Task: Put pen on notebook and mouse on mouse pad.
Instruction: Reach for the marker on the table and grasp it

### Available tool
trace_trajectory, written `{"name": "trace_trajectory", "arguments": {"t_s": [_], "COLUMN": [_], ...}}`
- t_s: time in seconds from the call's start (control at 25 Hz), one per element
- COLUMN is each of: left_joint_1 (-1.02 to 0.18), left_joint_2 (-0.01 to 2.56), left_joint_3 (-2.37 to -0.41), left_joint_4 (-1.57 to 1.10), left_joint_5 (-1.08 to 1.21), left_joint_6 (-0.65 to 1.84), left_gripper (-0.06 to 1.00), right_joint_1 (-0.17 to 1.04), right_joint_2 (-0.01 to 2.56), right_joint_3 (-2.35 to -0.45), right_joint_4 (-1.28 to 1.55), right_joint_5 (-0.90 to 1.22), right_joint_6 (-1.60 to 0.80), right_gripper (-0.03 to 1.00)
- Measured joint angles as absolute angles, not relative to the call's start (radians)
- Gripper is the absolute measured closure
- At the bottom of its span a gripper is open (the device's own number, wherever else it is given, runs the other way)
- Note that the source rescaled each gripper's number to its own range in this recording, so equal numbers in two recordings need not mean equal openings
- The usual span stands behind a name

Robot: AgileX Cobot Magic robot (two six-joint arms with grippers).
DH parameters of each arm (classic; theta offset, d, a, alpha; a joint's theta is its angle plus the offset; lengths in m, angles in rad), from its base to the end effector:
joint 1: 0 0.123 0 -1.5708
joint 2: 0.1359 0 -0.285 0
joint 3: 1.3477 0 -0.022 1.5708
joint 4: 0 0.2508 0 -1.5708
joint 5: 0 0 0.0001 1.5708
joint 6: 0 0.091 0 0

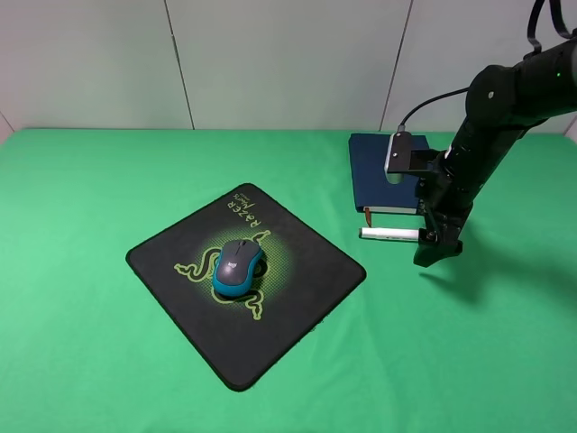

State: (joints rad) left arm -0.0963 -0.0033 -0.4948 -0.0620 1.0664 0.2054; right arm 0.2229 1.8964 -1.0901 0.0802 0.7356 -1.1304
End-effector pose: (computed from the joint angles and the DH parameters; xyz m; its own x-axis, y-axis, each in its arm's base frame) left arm -0.0055 -0.0044 0.2755 -0.4277 0.2164 -0.8776 0.2219 0.9663 0.1301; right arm 0.3312 0.0801 0.1393 -0.2651 -0.9587 -0.1031 -0.9588 0.2735 -0.0775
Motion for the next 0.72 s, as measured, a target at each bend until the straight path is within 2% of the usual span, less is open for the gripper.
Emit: {"name": "trace_trajectory", "arguments": {"t_s": [0.6, 0.72], "left_joint_1": [-0.096, -0.096], "left_joint_2": [-0.003, -0.003], "left_joint_3": [-0.495, -0.495], "left_joint_4": [-0.059, -0.059], "left_joint_5": [1.066, 1.066], "left_joint_6": [0.205, 0.205], "left_gripper": [-0.02, -0.02], "right_joint_1": [0.223, 0.223], "right_joint_2": [1.955, 1.955], "right_joint_3": [-1.091, -1.091], "right_joint_4": [0.081, 0.081], "right_joint_5": [0.692, 0.691], "right_joint_6": [-1.145, -1.145], "right_gripper": [-0.03, 0.12]}}
